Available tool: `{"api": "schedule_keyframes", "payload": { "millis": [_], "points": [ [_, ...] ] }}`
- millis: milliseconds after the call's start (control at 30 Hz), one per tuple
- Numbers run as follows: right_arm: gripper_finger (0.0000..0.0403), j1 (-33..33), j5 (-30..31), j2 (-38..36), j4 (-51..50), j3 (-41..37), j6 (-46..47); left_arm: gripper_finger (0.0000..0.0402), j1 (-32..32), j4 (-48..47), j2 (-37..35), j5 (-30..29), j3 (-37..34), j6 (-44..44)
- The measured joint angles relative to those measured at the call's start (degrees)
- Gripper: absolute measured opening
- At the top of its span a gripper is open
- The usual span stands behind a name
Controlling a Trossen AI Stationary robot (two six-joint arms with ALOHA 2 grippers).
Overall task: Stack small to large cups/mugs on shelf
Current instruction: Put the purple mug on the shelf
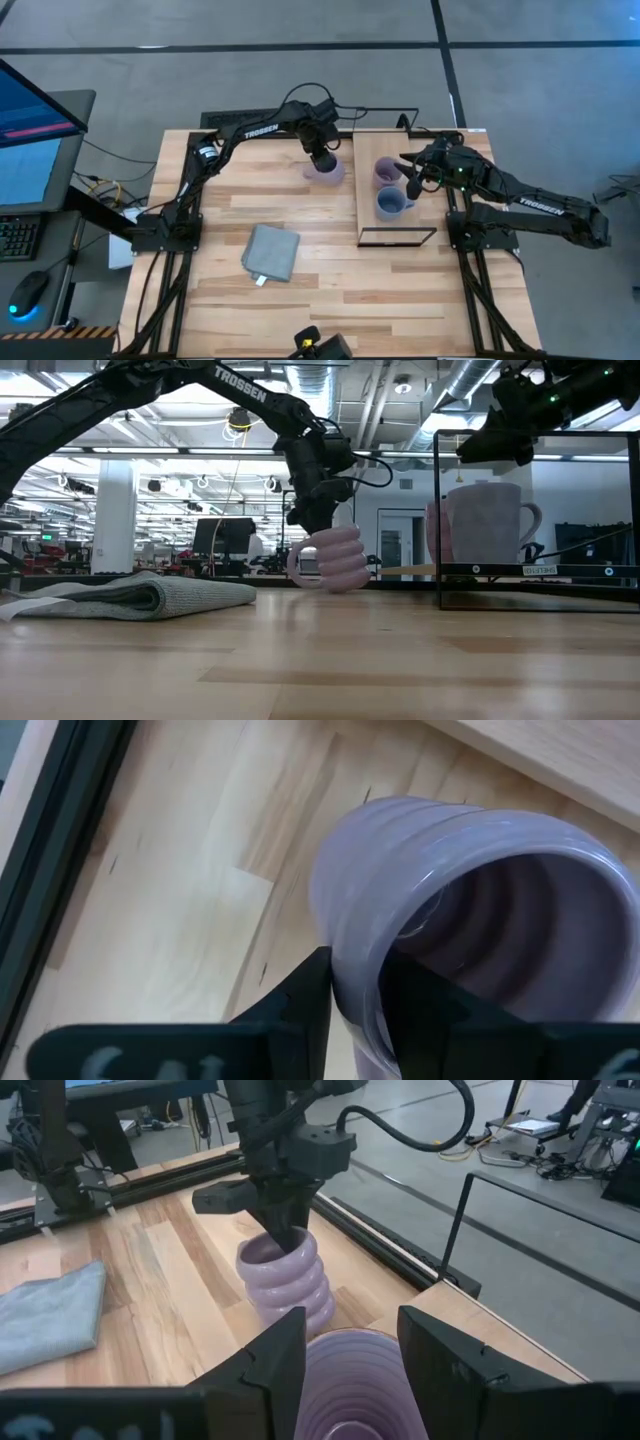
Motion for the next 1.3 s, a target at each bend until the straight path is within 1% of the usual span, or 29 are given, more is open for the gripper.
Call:
{"api": "schedule_keyframes", "payload": {
  "millis": [333,500,600,800,900,1000,1133,1200,1300],
  "points": [
    [0.018,0.0,0.0,0.0,-1.35,0.0,-0.17,0.0077,0.01,1.92,0.0,0.25,0.0,0.89],
    [0.0182,0.0,0.01,0.0,-1.35,0.0,-0.46,0.0081,0.11,2.79,0.0,3.26,0.0,0.28],
    [0.0183,0.0,0.01,0.0,-1.37,0.0,-0.48,0.0099,0.14,3.47,0.0,4.72,0.0,-0.6],
    [0.018,0.0,0.0,0.0,-1.55,0.0,-0.48,0.0159,0.2,4.01,0.0,4.3,0.0,-1.22],
    [0.0181,0.0,0.0,0.0,-1.83,0.0,-0.5,0.0178,0.18,4.02,0.0,4.25,0.16,0.32],
    [0.0183,-0.01,0.02,0.0,-1.81,0.0,-0.52,0.0187,0.18,3.41,0.02,4.21,2.02,2.02],
    [0.0181,0.0,0.02,0.0,-1.81,0.0,-0.52,0.019,0.18,2.11,0.02,4.15,7.45,3.57],
    [0.018,0.0,0.02,-0.01,-1.83,0.0,-0.5,0.019,0.18,-1.59,0.02,3.19,11.49,3.79],
    [0.0181,-0.01,0.02,0.0,-1.98,0.0,-0.51,0.019,0.14,-12.22,0.02,-1.92,17.19,3.77]
  ]
}}
